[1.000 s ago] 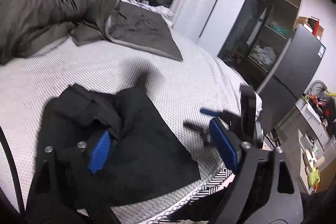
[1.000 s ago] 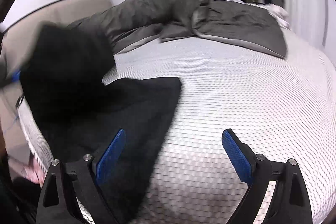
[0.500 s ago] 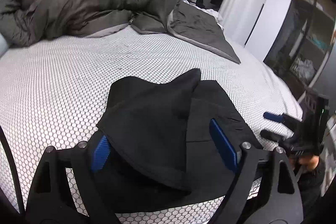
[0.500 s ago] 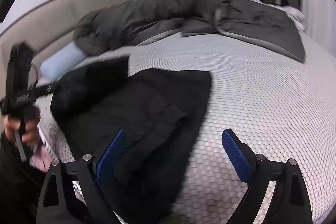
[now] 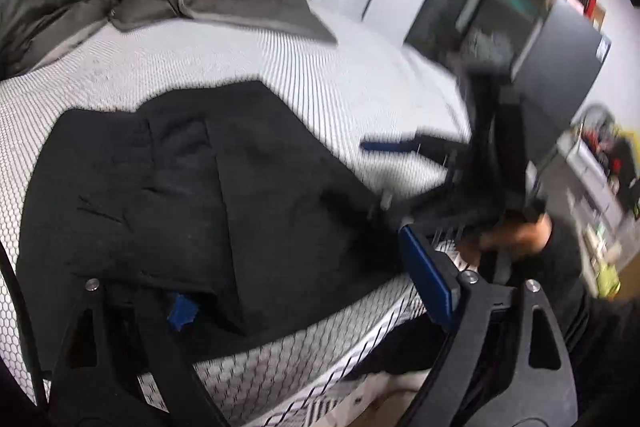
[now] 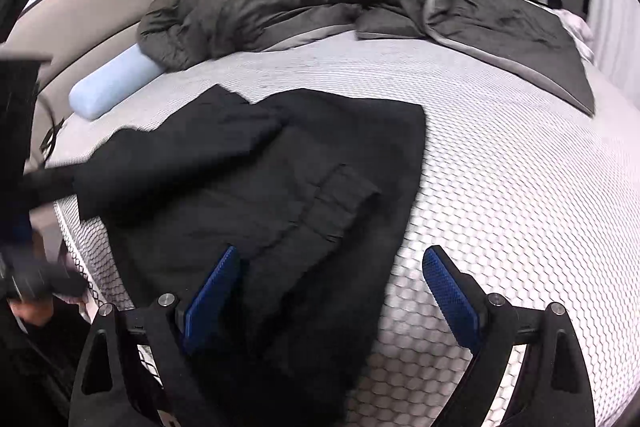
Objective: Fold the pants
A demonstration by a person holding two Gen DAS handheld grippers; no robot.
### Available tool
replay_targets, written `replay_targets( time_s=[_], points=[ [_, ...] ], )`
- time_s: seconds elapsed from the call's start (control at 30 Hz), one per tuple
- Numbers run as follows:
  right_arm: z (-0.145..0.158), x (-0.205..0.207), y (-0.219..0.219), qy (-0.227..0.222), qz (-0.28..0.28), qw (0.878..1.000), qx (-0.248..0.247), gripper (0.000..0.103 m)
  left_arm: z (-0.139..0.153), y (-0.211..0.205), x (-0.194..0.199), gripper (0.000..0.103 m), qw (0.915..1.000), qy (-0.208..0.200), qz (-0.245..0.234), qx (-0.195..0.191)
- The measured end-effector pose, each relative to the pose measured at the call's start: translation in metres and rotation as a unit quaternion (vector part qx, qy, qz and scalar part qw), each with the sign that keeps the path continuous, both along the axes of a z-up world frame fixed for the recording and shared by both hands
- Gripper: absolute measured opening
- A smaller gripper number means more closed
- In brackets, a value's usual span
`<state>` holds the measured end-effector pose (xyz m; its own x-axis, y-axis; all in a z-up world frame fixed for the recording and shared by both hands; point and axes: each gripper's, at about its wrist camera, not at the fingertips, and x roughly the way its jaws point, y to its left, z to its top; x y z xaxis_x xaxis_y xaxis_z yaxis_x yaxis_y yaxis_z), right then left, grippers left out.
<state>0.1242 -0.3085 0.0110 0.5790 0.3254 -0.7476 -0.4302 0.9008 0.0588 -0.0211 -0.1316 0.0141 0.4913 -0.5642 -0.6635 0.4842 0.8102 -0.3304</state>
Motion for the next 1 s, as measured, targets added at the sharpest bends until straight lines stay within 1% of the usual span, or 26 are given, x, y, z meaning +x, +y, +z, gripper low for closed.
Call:
replay_targets(
  time_s=[0.07,0.13,0.2,0.23,0.3,0.37,0.47,0.5,0.57,0.6,0.7,0.73,0.8,0.83,0.9,0.93,0.97,1.0],
  points=[
    [0.001,0.002,-0.006,0.003,-0.007,1.0,0.008,0.094,-0.009,0.005,0.0,0.085,0.9996,0.026,-0.01,-0.001],
    [0.005,-0.002,-0.006,-0.003,-0.001,1.0,0.013,0.094,-0.011,0.019,-0.004,0.085,0.9988,0.044,-0.016,-0.015],
    [0.011,-0.009,0.0,-0.012,0.015,1.0,0.017,0.094,-0.007,0.033,-0.01,0.085,0.9982,0.045,-0.03,-0.028],
    [0.015,-0.013,0.006,-0.02,0.027,0.999,0.02,0.094,-0.004,0.042,-0.011,0.086,0.9985,0.037,-0.024,-0.033],
    [0.02,-0.021,0.018,-0.031,0.047,0.998,0.024,0.094,-0.001,0.067,-0.012,0.087,0.9983,0.019,-0.003,-0.054],
    [0.024,-0.027,0.036,-0.042,0.069,0.996,0.029,0.094,0.007,0.091,-0.014,0.087,0.9966,0.003,0.032,-0.076],
    [0.027,-0.037,0.066,-0.063,0.102,0.992,0.031,0.094,0.013,0.129,-0.011,0.088,0.9898,-0.013,0.093,-0.107],
    [0.027,-0.038,0.075,-0.063,0.11,0.991,0.031,0.094,0.012,0.141,-0.008,0.091,0.9864,-0.018,0.12,-0.111],
    [0.024,-0.04,0.096,-0.056,0.131,0.989,0.03,0.094,0.007,0.159,-0.002,0.091,0.9793,-0.018,0.18,-0.091],
    [0.021,-0.042,0.108,-0.053,0.142,0.988,0.026,0.094,0.0,0.167,0.003,0.091,0.975,-0.011,0.211,-0.069],
    [0.009,-0.044,0.141,-0.053,0.165,0.985,-0.005,0.094,-0.028,0.186,0.018,0.091,0.9647,0.028,0.261,-0.022],
    [0.003,-0.044,0.153,-0.055,0.164,0.985,-0.026,0.094,-0.038,0.189,0.023,0.091,0.9623,0.041,0.269,-0.01],
    [-0.005,-0.04,0.163,-0.068,0.137,0.986,-0.062,0.094,-0.055,0.193,0.035,0.091,0.9568,0.07,0.282,0.017],
    [-0.008,-0.036,0.162,-0.082,0.103,0.988,-0.081,0.093,-0.061,0.196,0.037,0.091,0.9563,0.077,0.281,0.016],
    [0.0,-0.034,0.145,-0.104,0.046,0.991,-0.073,0.093,-0.063,0.2,0.038,0.091,0.9559,0.076,0.283,0.014],
    [0.009,-0.035,0.129,-0.118,0.015,0.991,-0.06,0.093,-0.062,0.201,0.038,0.091,0.9561,0.074,0.283,0.015],
    [0.016,-0.037,0.117,-0.127,-0.001,0.991,-0.052,0.093,-0.061,0.201,0.037,0.091,0.9554,0.071,0.286,0.017],
    [0.023,-0.039,0.098,-0.134,-0.027,0.989,-0.053,0.093,-0.06,0.201,0.038,0.091,0.9542,0.07,0.29,0.025]
  ],
)
